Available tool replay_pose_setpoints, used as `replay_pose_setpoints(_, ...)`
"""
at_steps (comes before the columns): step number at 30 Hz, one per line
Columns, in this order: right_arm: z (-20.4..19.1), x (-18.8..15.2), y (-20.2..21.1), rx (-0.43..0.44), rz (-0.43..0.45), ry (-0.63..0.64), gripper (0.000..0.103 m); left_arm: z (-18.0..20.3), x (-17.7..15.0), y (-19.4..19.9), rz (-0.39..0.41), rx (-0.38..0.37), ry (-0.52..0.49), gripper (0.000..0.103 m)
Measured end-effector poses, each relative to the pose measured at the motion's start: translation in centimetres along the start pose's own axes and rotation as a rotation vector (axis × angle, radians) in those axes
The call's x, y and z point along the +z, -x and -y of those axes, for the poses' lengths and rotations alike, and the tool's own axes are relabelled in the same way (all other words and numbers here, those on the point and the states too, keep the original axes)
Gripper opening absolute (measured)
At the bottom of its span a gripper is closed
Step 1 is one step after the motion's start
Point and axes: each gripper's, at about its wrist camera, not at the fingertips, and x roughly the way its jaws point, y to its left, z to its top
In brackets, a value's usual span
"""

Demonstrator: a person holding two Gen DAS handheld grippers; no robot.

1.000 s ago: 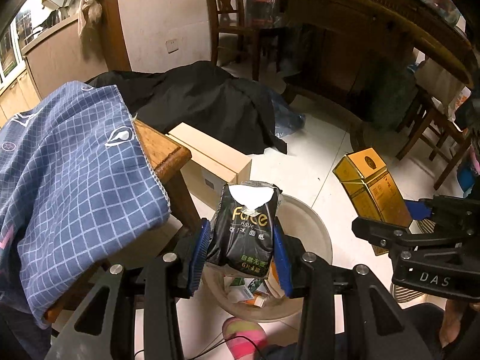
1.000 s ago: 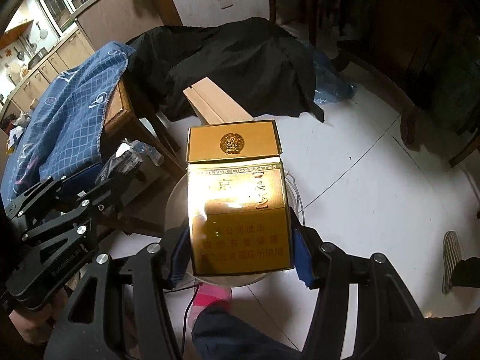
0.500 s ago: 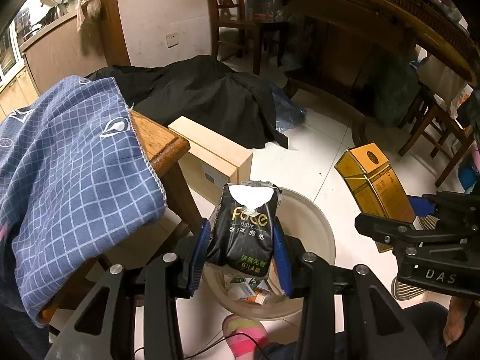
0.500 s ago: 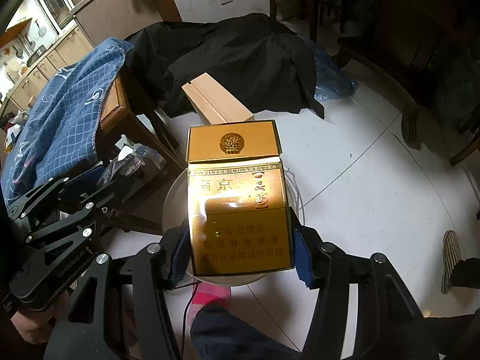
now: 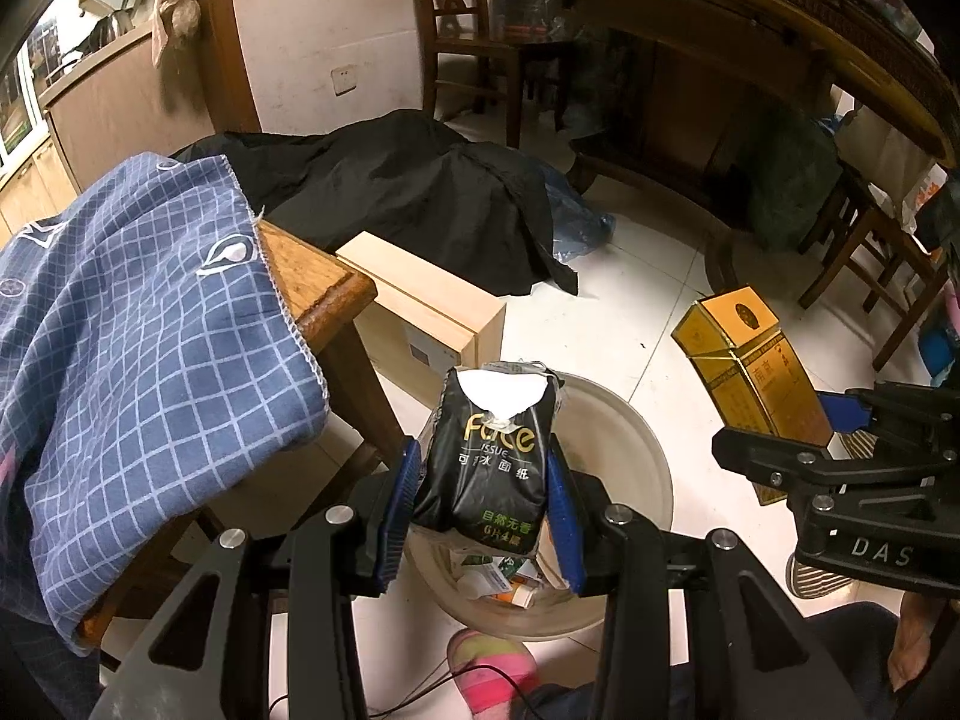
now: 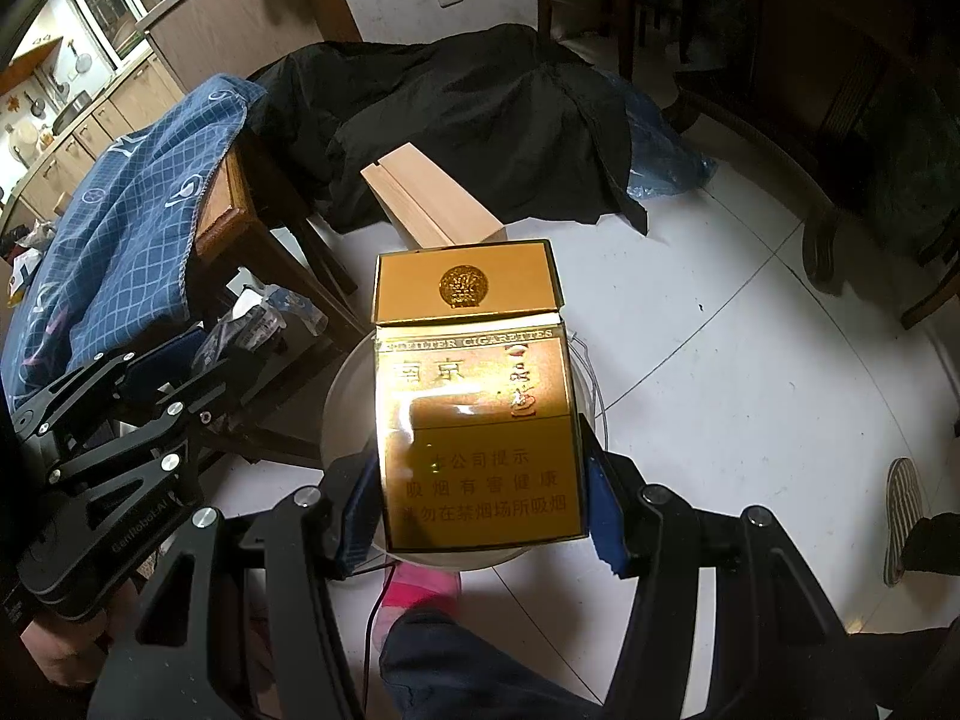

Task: Collect trash
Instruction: 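Open the left gripper to drop the tissue pack while the right gripper releases the cigarette box, then swing both tools back over the table toward the remaining trash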

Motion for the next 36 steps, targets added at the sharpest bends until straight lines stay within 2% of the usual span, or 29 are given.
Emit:
replay_pose_setpoints(10,-0.1,-0.1,0.0,-0.002,0.001,0.002,0.056,0.4,-0.1,-0.1,-0.004,0.007,-0.015,0.043)
replay_pose_setpoints(14,0.1,0.0,0.2,-0.002,0.006,-0.007,0.058,0.3,0.0,-0.2,-0.003,0.017,-0.016,0.050)
replay_pose_setpoints(18,0.3,0.2,0.6,-0.003,0.021,-0.010,0.067,0.0,0.1,0.0,0.008,0.023,-0.007,0.067)
replay_pose_setpoints(21,0.4,0.3,0.9,-0.008,0.037,-0.016,0.068,-0.2,0.1,0.2,0.015,0.028,0.000,0.071)
replay_pose_setpoints(32,0.2,0.3,1.8,-0.005,0.060,-0.005,0.068,-1.0,0.3,1.0,0.024,0.034,0.010,0.073)
replay_pose_setpoints(34,-0.4,0.5,2.6,0.007,0.091,0.012,0.068,-1.2,0.3,1.6,0.033,0.036,0.009,0.073)
replay_pose_setpoints(36,-1.5,0.7,4.4,0.025,0.157,0.053,0.068,-1.7,0.4,2.9,0.055,0.040,0.004,0.073)
